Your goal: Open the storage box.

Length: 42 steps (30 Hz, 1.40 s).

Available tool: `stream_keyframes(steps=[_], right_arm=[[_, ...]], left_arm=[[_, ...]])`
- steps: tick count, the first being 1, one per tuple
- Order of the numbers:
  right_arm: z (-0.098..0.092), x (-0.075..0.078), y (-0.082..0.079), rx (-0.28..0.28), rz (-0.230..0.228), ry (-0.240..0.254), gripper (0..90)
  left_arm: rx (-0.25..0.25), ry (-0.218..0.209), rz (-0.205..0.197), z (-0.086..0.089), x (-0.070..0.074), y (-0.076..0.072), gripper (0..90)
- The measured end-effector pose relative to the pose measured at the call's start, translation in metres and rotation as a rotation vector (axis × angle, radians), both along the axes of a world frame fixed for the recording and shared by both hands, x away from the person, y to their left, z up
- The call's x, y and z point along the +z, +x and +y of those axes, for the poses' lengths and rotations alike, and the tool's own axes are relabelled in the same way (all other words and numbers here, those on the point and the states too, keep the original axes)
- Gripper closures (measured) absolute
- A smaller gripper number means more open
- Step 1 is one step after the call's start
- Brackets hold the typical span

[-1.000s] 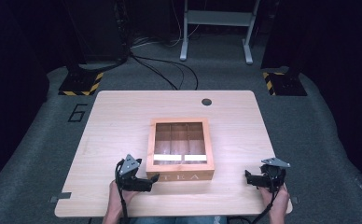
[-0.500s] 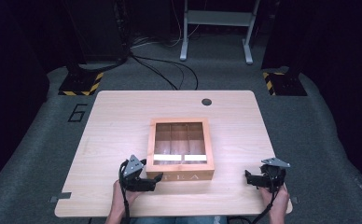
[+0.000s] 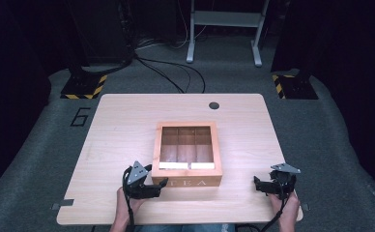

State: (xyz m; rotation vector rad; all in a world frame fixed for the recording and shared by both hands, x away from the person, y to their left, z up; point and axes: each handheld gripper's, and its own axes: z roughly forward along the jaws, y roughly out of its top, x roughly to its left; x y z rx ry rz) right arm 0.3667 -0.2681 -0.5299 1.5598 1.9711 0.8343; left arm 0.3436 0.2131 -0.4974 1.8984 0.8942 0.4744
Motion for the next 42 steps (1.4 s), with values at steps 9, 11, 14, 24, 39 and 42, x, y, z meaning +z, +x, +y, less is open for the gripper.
stream_keyframes(steps=[9,11,14,24,39,42], right_arm=[[0.0,0.0,0.0,0.0,0.0,0.0,0.0],[0.0,0.0,0.0,0.0,0.0,0.0,0.0],[0.0,0.0,0.0,0.001,0.0,-0.001,0.0],[0.0,0.0,0.0,0.0,0.0,-0.001,0.0],[0.0,0.0,0.0,0.001,0.0,-0.001,0.0],[0.0,0.0,0.0,0.0,0.0,-0.002,0.0]], left_arm=[[0.021,-0.006,-0.018,-0.001,0.0,0.001,20.7],[0.017,-0.003,-0.017,-0.001,0.001,0.001,20.9],[0.021,-0.011,-0.015,-0.002,0.001,0.0,21.1],[0.033,-0.013,-0.039,-0.004,0.003,0.0,21.5],[0.037,-0.034,-0.074,-0.003,0.01,0.001,24.6],[0.051,-0.047,-0.087,-0.003,0.011,0.002,25.9]])
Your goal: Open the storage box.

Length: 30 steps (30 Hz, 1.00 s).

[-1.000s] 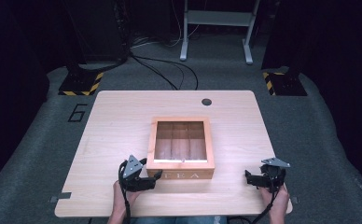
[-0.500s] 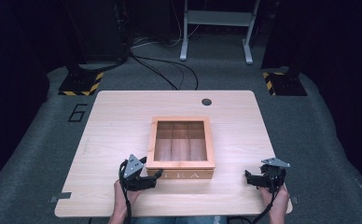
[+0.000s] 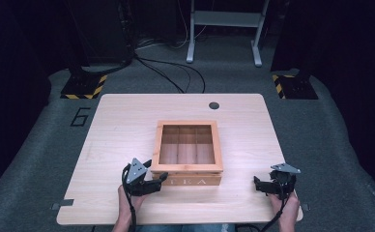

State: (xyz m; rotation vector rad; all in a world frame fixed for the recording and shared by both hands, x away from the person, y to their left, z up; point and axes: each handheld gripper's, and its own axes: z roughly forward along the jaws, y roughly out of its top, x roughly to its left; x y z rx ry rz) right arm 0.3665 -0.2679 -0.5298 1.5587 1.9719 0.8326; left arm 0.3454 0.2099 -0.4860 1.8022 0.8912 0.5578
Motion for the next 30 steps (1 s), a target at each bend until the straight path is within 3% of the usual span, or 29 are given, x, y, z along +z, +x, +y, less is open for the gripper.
stream_keyframes(steps=[7,14,30], right_arm=[[0.0,0.0,0.0,0.0,0.0,0.0,0.0],[0.0,0.0,0.0,0.0,0.0,0.0,0.0],[0.0,0.0,0.0,-0.001,0.0,0.002,0.0]], left_arm=[[0.034,-0.006,-0.032,-0.001,0.004,0.003,28.6],[0.064,0.006,-0.108,-0.003,0.011,0.006,29.6],[0.088,-0.006,-0.144,-0.001,0.022,0.012,36.7]])
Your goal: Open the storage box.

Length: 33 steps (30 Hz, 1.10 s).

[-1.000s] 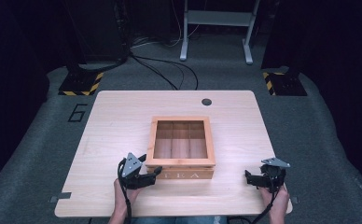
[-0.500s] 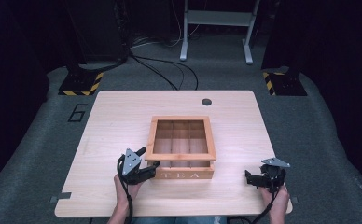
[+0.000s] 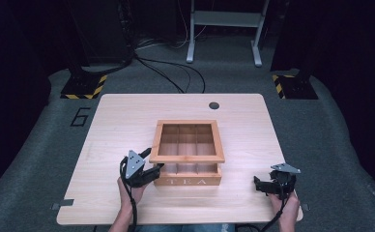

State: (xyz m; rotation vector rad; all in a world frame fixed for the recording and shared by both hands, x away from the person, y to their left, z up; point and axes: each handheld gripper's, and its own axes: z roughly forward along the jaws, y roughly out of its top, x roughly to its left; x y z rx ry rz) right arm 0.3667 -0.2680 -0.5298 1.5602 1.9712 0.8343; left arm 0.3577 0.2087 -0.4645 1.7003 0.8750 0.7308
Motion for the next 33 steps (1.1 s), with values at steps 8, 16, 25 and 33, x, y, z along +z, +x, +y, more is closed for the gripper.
stream_keyframes(steps=[8,16,25,33], right_arm=[[0.0,0.0,0.0,-0.001,0.0,0.0,0.1],[0.0,0.0,0.0,0.001,0.0,-0.001,0.1],[0.0,0.0,0.0,-0.001,0.0,0.001,0.2],[0.0,0.0,0.0,0.001,0.0,-0.001,0.2]], left_arm=[[0.026,0.014,-0.038,-0.002,0.006,0.001,41.5],[0.043,-0.007,-0.035,0.0,0.021,0.006,48.4],[0.049,-0.021,-0.03,0.002,0.044,0.019,53.7],[0.046,0.007,-0.016,0.002,0.06,0.027,55.9]])
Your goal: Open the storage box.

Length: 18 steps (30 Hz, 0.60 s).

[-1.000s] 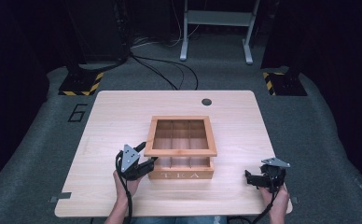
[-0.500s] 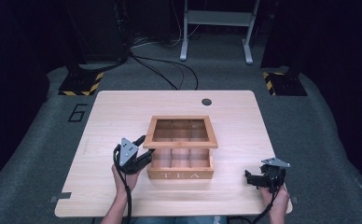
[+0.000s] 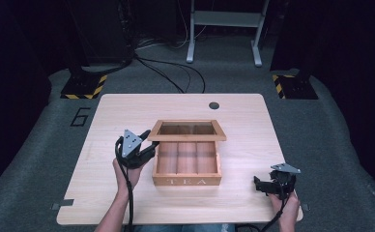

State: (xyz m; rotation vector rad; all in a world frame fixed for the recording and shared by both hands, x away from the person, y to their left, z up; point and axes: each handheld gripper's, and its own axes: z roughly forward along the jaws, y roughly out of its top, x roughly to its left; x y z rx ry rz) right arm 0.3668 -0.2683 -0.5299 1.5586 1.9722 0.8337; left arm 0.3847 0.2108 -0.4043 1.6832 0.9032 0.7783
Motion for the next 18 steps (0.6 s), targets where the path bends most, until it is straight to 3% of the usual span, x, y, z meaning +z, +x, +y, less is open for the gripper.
stream_keyframes(steps=[18], right_arm=[[0.0,0.0,0.0,-0.001,0.0,0.001,0.2]], left_arm=[[-0.017,-0.012,-0.035,0.005,0.016,0.018,59.2]])
